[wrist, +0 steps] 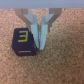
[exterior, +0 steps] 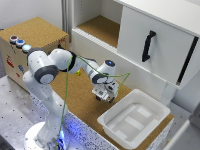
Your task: Push the purple block to the left
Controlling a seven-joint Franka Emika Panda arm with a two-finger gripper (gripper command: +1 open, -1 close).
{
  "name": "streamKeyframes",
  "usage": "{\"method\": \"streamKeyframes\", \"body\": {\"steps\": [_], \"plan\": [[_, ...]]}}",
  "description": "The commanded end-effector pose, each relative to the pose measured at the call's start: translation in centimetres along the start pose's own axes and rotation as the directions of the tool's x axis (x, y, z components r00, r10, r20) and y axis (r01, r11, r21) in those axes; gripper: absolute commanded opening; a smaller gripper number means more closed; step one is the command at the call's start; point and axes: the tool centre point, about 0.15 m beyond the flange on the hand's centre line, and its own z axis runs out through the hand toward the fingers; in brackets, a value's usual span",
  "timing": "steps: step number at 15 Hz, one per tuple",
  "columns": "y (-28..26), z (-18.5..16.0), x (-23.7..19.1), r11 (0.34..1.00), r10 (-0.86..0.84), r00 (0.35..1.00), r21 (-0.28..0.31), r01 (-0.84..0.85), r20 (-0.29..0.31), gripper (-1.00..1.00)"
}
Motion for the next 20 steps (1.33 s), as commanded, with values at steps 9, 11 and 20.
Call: {"method": "streamKeyframes", "body": {"steps": [9, 11, 20], "plan": [[-8.5, 0.0, 0.2, 0.998, 0.024, 1.0, -0.051, -0.025, -0.005, -1.0], [-9.4, 0.1, 0.1, 0.998, 0.028, 1.0, -0.055, -0.028, -0.004, -1.0], [-14.8, 0.2, 1.1, 0.998, -0.01, 1.0, -0.06, 0.011, 0.003, -1.0]]}}
